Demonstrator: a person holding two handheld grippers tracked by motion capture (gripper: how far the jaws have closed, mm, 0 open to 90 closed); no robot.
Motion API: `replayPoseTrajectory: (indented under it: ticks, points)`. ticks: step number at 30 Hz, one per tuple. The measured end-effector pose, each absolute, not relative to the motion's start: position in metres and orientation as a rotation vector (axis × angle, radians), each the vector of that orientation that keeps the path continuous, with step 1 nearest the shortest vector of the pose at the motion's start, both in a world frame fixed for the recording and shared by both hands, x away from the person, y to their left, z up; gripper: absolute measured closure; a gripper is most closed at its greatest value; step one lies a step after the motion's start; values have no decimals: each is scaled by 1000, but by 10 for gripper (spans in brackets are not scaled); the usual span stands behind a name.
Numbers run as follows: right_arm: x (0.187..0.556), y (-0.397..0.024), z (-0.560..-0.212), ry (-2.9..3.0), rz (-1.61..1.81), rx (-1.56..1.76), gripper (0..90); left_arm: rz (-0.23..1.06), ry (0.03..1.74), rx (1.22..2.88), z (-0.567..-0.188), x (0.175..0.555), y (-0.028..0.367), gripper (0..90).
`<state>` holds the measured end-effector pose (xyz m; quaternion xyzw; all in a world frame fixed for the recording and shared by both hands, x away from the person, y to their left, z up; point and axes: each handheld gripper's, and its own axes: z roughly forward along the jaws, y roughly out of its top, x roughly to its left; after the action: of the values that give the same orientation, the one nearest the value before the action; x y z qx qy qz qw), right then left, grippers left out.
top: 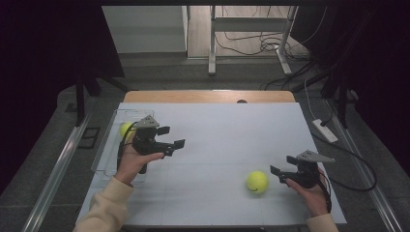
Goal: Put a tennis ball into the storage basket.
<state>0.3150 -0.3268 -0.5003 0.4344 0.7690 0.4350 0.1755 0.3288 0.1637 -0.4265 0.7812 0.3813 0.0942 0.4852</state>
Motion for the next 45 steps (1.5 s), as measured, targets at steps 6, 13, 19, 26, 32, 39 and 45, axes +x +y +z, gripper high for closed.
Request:
replayPoseTrajectory:
  ticks: [6, 13, 19, 26, 32, 39, 45]
  points:
    - [314, -327, -501, 2180, 1234, 1226, 156, 214, 920, 1908, -427, 331, 158, 154]
    - [314, -328, -500, 2173, 1231, 1230, 156, 207, 915, 1916, -430, 332, 154, 154]
    - [315, -328, -501, 2173, 1230, 1229, 157, 197, 907, 1923, -431, 331, 149, 152]
    - [315, -327, -501, 2176, 1224, 1227, 157, 179, 877, 1941, -433, 329, 138, 151]
    - [315, -327, -501, 2182, 1220, 1226, 157, 178, 860, 1954, -434, 329, 130, 149]
    - [315, -325, -502, 2183, 1217, 1223, 157, 161, 836, 1967, -435, 328, 120, 147]
    - [316, -325, -502, 2184, 1215, 1222, 157, 155, 825, 1978, -436, 328, 115, 145]
